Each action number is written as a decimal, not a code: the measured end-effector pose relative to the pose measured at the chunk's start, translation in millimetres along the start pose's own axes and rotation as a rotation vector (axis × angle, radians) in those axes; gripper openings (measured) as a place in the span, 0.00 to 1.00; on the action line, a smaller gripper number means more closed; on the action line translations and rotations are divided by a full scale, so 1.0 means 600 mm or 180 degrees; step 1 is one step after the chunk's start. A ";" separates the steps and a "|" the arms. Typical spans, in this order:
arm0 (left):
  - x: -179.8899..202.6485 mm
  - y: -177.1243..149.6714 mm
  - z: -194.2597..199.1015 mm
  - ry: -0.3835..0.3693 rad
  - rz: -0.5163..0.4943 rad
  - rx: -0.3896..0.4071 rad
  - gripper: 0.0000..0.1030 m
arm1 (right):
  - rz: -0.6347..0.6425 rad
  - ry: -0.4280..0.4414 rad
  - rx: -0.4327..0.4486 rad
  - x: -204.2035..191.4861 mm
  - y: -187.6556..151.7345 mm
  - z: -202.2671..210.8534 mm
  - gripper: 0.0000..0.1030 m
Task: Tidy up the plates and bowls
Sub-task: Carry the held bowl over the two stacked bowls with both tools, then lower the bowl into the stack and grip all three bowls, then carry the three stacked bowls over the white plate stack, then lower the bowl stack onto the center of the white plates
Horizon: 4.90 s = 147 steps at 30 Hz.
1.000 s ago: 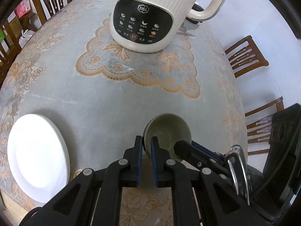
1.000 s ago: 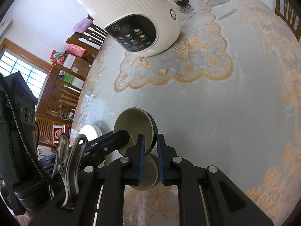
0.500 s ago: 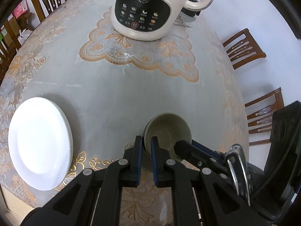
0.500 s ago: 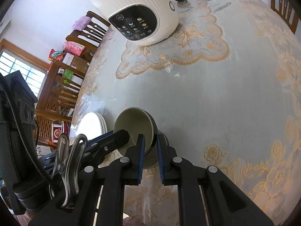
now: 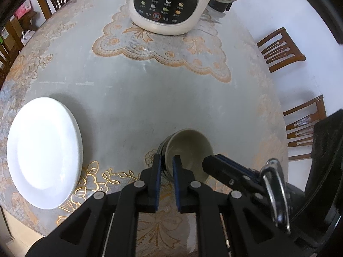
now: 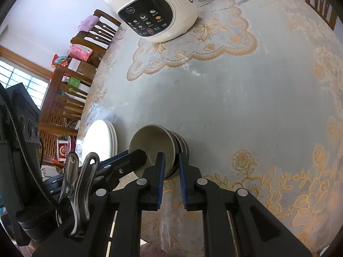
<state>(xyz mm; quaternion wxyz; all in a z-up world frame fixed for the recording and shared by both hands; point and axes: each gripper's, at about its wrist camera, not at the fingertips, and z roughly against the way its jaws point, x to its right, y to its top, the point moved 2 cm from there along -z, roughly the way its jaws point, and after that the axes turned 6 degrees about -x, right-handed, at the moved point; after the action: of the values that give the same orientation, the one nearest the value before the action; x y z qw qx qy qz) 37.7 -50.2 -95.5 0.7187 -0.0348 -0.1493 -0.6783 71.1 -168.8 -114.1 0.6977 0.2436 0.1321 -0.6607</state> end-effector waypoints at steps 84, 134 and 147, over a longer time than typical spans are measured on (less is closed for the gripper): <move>-0.236 -0.022 0.107 0.0081 0.0844 0.0234 0.14 | 0.0389 0.0467 -0.0705 -0.213 0.037 -0.138 0.22; -0.299 -0.012 0.135 0.0178 0.0589 0.0370 0.39 | 0.0282 0.0483 -0.0420 -0.257 0.035 -0.149 0.29; -0.281 -0.031 0.170 0.0298 0.0783 0.0619 0.47 | 0.0708 0.0514 -0.0386 -0.265 0.044 -0.117 0.34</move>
<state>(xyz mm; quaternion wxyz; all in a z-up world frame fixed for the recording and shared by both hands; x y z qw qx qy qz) -3.5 136.7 -45.4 0.8024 0.0487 -0.1752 -0.5684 92.4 4.1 -88.7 0.7671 0.2666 0.1996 -0.5483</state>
